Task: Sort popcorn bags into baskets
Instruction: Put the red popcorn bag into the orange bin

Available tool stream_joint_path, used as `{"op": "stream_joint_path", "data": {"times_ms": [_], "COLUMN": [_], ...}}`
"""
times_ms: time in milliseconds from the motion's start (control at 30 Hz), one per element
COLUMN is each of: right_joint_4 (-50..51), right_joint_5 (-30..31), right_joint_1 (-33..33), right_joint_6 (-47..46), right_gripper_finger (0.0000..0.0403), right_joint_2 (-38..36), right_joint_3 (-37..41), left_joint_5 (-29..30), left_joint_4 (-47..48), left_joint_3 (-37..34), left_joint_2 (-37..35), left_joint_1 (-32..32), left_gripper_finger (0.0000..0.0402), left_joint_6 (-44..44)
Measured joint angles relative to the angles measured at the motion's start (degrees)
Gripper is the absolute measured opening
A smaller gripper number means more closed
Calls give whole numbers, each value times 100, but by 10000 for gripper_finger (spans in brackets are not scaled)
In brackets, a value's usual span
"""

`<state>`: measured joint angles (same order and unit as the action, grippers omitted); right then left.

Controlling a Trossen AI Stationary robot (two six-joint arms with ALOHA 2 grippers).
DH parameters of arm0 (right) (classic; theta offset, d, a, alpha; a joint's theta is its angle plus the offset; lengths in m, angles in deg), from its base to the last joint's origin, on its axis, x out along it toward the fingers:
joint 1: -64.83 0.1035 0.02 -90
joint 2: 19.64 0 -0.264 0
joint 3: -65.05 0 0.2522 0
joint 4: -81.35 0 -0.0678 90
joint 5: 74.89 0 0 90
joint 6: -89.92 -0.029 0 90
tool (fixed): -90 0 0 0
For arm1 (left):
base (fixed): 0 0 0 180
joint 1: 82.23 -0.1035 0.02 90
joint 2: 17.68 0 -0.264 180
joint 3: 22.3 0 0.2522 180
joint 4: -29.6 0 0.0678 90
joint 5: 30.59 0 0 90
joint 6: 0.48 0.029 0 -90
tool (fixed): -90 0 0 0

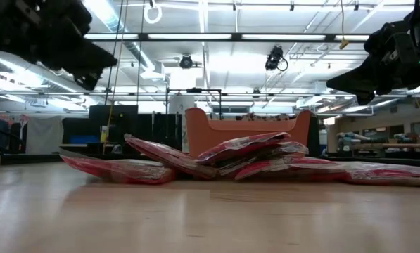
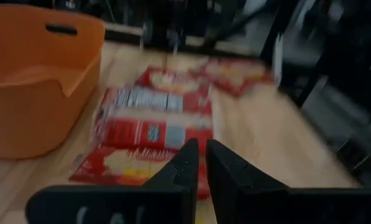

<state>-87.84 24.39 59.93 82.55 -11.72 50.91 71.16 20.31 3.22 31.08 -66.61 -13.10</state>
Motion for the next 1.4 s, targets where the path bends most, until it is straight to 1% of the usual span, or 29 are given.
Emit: {"op": "stream_joint_path", "data": {"times_ms": [100, 200, 267, 367, 500, 600, 667, 800, 867, 967, 1067, 1133, 1233, 1400], "right_joint_4": [-2, 0, 0, 0, -2, 0, 0, 0, 0, 0, 0, 0, 0, 0], "right_joint_5": [0, 0, 0, 0, 0, 0, 0, 0, 0, 0, 0, 0, 0, 0], "right_joint_1": [-1, -1, 0, 1, -1, 1, -1, 1, 0, 1, -1, 0, 0, 0], "right_joint_6": [0, 0, 0, 0, 0, 0, 0, 0, 0, 0, 0, 0, 0, 0], "right_gripper_finger": [17, 17, 17, 17, 17, 17, 17, 17, 17, 17, 17, 17, 17, 17], "right_joint_2": [0, 0, 0, 0, -1, -1, 0, 0, -1, 0, 0, -1, -1, 0], "right_joint_3": [0, 0, 1, 0, 0, 0, 0, 0, 0, 0, 0, 0, 1, 0], "left_joint_5": [26, 273, 320, 340, 498, 739, 809, 863, 1111, 1657, 1834, 1828, 1857, 1919], "left_joint_4": [29, 71, 251, 750, 1772, 2490, 2800, 3215, 3247, 3235, 3301, 3384, 3391, 3240], "left_joint_3": [184, 438, 683, 1197, 2052, 2593, 2851, 3140, 3151, 3151, 3151, 3149, 3105, 3094], "left_joint_2": [672, 1293, 1643, 2192, 2941, 3434, 3680, 3934, 3967, 3995, 3995, 3996, 4041, 4194], "left_joint_1": [0, -1, -2, -7, -7, -7, -7, 5, 44, 120, 212, 268, 273, 184], "left_gripper_finger": [36, 38, 44, 64, 99, 121, 130, 132, 133, 133, 133, 133, 133, 135], "left_joint_6": [265, 298, 429, 502, 854, 1402, 2007, 3644, 4252, 5113, 5873, 6230, 6522, 6648]}}
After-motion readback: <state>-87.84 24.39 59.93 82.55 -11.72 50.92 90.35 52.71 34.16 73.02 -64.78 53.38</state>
